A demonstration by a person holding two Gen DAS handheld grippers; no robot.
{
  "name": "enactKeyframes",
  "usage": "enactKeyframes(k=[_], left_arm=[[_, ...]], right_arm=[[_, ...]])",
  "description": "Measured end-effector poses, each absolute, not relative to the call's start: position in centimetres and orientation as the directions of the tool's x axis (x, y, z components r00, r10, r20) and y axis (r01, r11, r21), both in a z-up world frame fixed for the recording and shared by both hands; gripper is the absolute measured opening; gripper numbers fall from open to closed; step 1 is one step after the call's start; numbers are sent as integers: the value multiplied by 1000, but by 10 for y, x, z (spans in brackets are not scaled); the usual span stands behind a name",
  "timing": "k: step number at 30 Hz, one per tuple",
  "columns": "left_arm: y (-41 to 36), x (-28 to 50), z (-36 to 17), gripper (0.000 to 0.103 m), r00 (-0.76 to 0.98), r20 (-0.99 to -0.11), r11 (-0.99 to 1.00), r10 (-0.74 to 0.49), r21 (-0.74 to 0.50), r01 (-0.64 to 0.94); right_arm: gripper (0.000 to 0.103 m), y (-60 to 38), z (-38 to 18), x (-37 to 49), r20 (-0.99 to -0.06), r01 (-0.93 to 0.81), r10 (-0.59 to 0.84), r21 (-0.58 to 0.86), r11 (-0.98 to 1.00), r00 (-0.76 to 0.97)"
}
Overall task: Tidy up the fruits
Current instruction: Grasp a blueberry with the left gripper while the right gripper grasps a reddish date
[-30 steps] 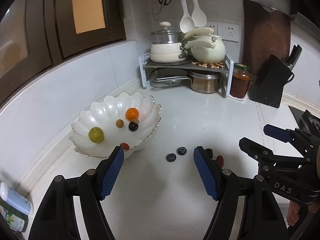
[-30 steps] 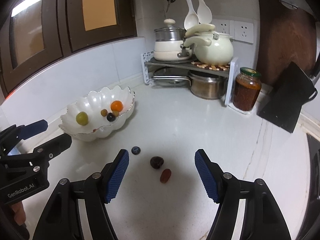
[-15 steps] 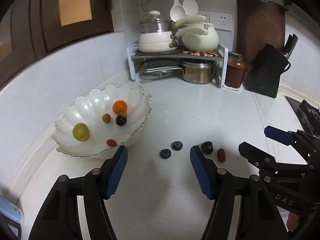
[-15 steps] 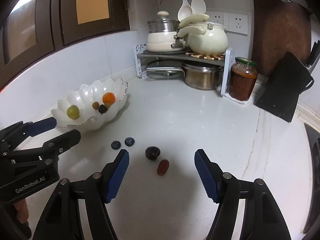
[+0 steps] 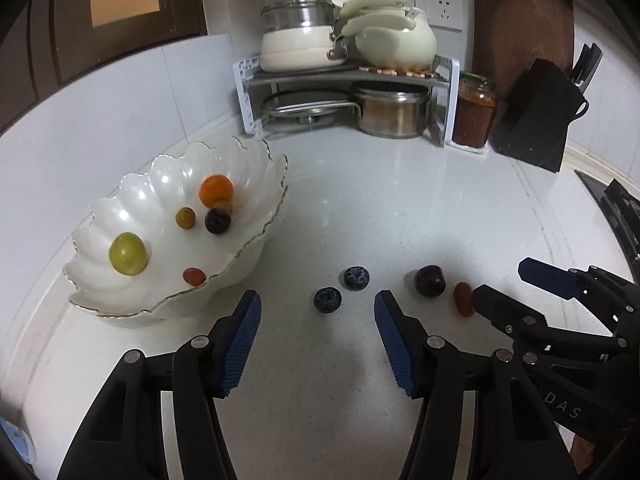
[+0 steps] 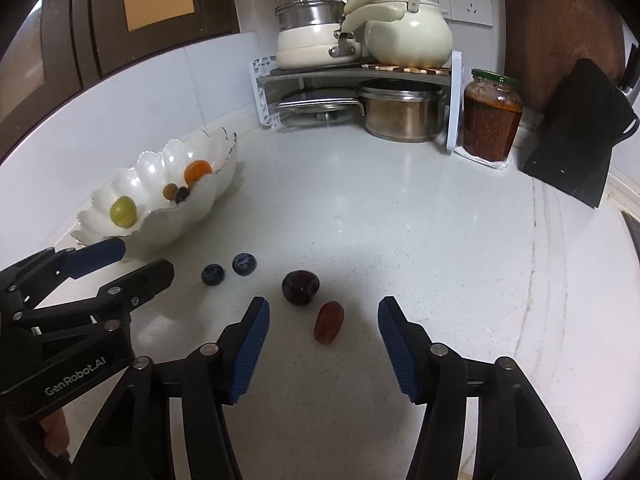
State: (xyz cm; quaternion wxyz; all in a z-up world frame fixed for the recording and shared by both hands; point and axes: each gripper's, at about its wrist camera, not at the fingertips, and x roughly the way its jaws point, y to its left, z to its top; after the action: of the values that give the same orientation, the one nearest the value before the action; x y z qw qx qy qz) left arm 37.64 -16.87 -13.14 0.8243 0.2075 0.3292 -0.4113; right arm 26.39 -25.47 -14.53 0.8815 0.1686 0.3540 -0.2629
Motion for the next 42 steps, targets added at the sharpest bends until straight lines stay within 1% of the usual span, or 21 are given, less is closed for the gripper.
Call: enactKeyframes(k=[6, 9, 17, 18, 19, 24, 31, 35, 39, 42], left_arm=[[-177, 386, -149, 55, 427, -738, 574, -522, 67, 816], [-181, 390, -156, 53, 417, -750, 573, -513, 62, 817], [-191, 398, -172, 48, 392, -774, 572, -497, 48, 819], [-192, 399, -173, 48, 390, -776, 571, -495, 47, 819], [-194, 399, -175, 48, 387, -779, 570, -493, 47, 820], [-200, 402, -180, 43, 385, -784, 570, -486, 50, 820], [-206, 408, -187, 30, 360, -800, 578, -479, 20, 816], [-208, 408, -189, 24, 355, -802, 580, -481, 12, 814], [-208, 409, -189, 23, 354, -801, 587, -483, 4, 810], [-207, 408, -188, 23, 359, -800, 589, -481, 8, 808]], right_arm=[[57, -260, -155, 270, -728, 592, -341, 108, 799, 594], [51, -262, -161, 273, -736, 591, -330, 117, 798, 591], [51, -265, -174, 281, -753, 600, -314, 132, 789, 579], [50, -265, -175, 281, -754, 599, -314, 130, 790, 577], [46, -265, -176, 281, -755, 598, -312, 129, 791, 576], [41, -271, -180, 282, -762, 604, -307, 135, 785, 570], [37, -273, -184, 283, -769, 602, -297, 139, 786, 566], [28, -276, -187, 285, -775, 590, -272, 157, 792, 571], [21, -275, -186, 285, -772, 581, -266, 160, 798, 578], [20, -273, -185, 283, -768, 577, -265, 161, 801, 583]])
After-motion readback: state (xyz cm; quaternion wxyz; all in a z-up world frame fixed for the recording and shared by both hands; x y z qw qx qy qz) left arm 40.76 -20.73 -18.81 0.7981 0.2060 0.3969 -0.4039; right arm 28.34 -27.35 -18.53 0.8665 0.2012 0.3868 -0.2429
